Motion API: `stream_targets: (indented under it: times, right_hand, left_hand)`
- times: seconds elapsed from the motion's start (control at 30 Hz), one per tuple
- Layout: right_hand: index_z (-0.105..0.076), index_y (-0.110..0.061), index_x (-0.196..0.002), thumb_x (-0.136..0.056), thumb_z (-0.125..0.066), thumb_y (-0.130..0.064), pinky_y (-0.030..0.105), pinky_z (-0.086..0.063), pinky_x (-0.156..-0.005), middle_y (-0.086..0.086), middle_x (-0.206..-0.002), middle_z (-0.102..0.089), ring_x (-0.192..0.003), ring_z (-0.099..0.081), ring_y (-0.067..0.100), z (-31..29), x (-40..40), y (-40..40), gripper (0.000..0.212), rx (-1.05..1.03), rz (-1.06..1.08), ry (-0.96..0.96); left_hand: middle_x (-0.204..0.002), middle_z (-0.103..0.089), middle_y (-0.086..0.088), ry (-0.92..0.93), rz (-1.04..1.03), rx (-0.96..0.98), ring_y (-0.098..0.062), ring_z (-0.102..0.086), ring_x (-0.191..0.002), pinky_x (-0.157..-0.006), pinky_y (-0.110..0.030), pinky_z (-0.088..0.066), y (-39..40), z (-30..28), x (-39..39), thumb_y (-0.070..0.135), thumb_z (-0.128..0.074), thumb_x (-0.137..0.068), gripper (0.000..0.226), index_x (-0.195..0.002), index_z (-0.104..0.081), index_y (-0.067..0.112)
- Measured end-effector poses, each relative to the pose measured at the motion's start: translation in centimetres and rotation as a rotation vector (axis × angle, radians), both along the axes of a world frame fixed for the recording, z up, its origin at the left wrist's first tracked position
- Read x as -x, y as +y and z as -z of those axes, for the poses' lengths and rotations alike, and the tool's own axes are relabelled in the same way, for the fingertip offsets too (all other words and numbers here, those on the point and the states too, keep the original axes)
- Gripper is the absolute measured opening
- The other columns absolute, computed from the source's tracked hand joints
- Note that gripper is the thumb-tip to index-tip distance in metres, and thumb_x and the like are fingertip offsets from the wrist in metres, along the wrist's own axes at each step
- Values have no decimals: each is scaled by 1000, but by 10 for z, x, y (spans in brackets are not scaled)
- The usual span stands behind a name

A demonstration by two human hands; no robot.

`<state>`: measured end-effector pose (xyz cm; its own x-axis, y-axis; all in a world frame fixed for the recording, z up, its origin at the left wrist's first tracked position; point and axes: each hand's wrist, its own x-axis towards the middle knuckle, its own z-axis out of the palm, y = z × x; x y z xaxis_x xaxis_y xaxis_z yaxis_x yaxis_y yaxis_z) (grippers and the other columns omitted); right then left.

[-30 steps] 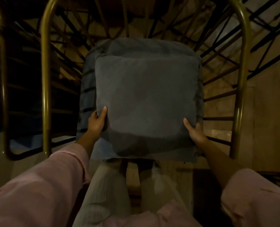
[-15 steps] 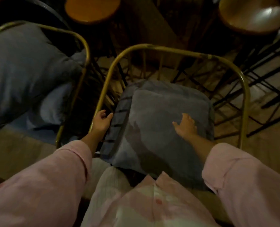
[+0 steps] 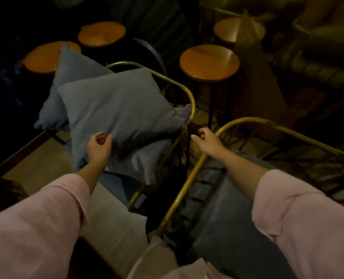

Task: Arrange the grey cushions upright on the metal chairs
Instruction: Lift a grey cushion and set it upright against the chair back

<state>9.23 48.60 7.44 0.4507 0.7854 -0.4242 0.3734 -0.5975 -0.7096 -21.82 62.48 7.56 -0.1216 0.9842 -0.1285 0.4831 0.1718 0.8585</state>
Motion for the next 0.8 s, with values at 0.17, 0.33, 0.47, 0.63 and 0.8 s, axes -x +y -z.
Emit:
stream_targets:
  times: [0.17,0.33,0.47,0.63,0.8]
  right_hand:
    - [-43,-12,-144,-97,-55,-49,40,-42,-107,12,-146,-52,-134,-49,33,8,42,130,61,-3,35,25]
    - [-36,-16,-149,-85,-60,-67,52,-41,-110,11,-151,-48,-136,-47,36,26,57,229,84,21,193,53]
    - [-28,-25,-152,-43,-67,-91,58,-41,-110,7,-155,-43,-137,-46,37,39,49,267,133,79,308,166]
    - [-35,-16,-152,-48,-78,-81,49,-45,-108,6,-152,-48,-133,-52,34,33,44,278,129,159,271,251]
    - [-44,-16,-148,-44,-73,-87,42,-52,-93,6,-138,-61,-117,-63,29,17,45,259,130,27,363,453]
  left_hand:
    - [-127,-61,-17,71,-49,73,-30,-58,-116,-105,-41,-44,99,6,56,54,-70,-80,70,-129,-55,6]
    - [-138,-47,-17,206,-153,121,-38,-41,-131,-111,-44,-34,177,11,58,65,-72,-71,83,-128,-50,9]
    - [-140,-41,-17,159,-307,174,-38,-41,-131,-108,-46,-35,212,22,52,72,-72,-63,93,-125,-42,9]
    - [-146,-42,-13,18,-295,273,-34,-47,-132,-111,-44,-35,233,31,69,77,-71,-59,114,-142,-28,12]
    - [-149,-46,-16,-117,-408,334,-37,-48,-132,-110,-46,-38,234,4,61,91,-55,-56,122,-142,-43,6]
